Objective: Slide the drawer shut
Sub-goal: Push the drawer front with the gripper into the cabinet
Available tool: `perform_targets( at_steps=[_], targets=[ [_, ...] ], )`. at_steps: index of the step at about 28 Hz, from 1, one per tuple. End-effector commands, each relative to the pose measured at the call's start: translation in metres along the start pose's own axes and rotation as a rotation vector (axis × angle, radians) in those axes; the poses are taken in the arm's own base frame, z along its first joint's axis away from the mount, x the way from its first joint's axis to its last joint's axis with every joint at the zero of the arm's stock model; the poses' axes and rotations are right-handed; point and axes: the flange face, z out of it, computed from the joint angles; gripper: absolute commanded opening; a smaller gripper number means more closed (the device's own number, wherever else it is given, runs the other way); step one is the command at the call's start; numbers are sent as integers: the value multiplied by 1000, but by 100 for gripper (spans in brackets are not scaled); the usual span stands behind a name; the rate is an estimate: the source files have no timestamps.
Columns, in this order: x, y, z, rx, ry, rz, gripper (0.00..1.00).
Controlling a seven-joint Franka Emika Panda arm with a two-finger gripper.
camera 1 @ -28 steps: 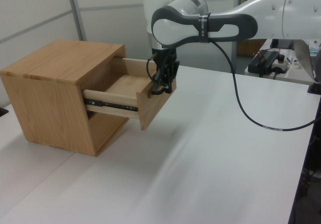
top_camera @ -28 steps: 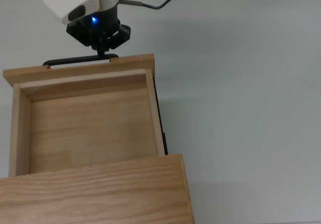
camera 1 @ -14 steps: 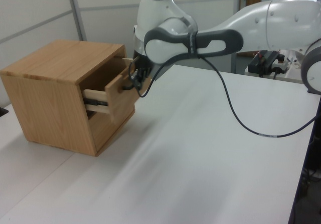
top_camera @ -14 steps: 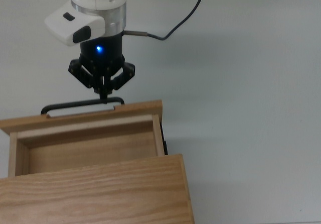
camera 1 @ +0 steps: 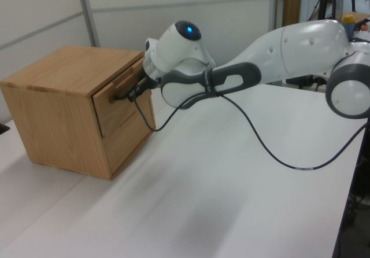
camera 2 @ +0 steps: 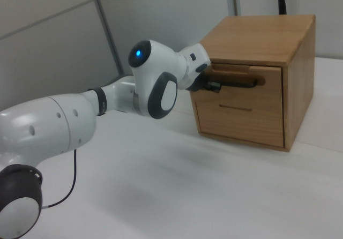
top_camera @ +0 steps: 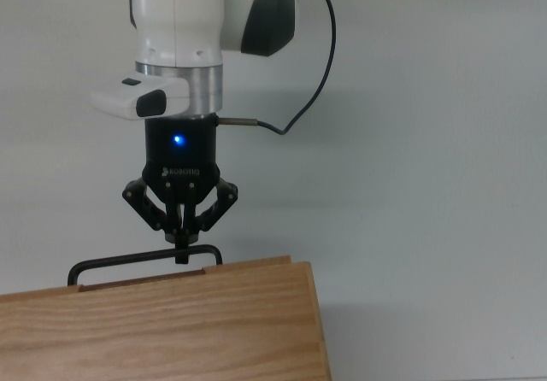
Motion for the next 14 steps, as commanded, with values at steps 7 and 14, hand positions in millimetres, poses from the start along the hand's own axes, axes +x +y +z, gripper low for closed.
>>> perform_targets(
  at_steps=[7, 14],
  targets=[
    [-18, -10, 31, 17, 86, -21, 0],
    [-9, -16, 20, 20, 85, -41, 0]
  ],
)
